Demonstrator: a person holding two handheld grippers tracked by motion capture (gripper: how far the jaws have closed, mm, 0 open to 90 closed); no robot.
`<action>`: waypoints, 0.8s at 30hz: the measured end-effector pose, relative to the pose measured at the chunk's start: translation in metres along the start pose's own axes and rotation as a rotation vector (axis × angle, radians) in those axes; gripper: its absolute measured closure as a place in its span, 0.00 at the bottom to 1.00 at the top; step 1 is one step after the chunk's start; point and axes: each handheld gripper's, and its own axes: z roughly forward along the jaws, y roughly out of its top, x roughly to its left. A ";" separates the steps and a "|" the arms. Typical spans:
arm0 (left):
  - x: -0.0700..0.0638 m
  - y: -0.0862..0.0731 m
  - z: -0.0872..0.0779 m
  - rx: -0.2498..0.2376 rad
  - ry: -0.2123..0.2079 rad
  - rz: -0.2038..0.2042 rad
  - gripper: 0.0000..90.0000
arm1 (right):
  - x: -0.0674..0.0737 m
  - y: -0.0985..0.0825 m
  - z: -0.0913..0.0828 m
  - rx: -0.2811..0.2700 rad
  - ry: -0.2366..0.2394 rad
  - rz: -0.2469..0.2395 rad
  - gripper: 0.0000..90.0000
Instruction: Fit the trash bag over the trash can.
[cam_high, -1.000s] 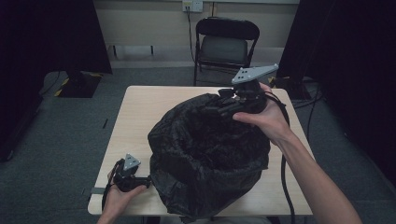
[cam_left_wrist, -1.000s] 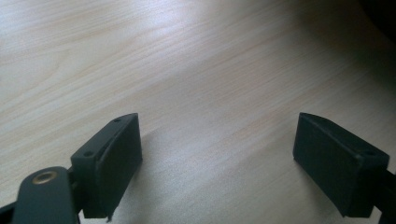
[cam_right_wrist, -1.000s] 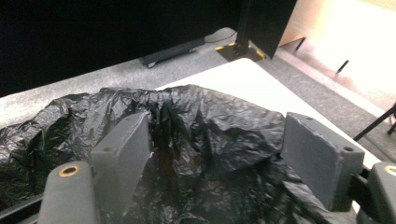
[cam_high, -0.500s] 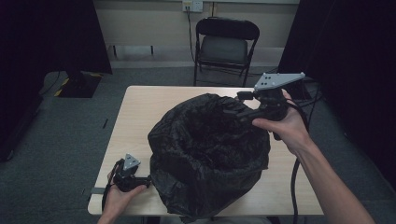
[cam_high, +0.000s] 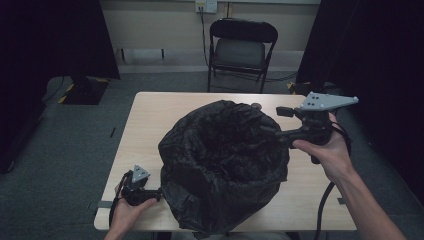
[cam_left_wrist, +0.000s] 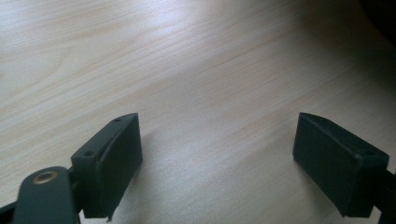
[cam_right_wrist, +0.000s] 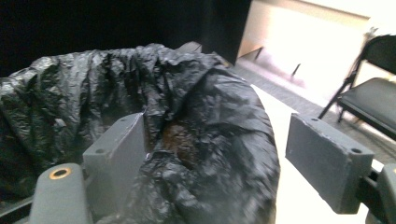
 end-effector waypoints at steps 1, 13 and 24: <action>0.000 0.000 0.000 -0.001 -0.001 -0.002 0.17 | -0.001 -0.002 -0.002 -0.004 -0.006 0.001 0.21; 0.000 0.000 0.000 -0.003 0.005 -0.015 0.17 | -0.012 -0.033 -0.028 -0.046 -0.074 0.061 0.18; -0.001 0.001 0.001 0.006 0.013 0.006 0.16 | -0.022 -0.065 -0.037 -0.055 -0.152 0.126 0.15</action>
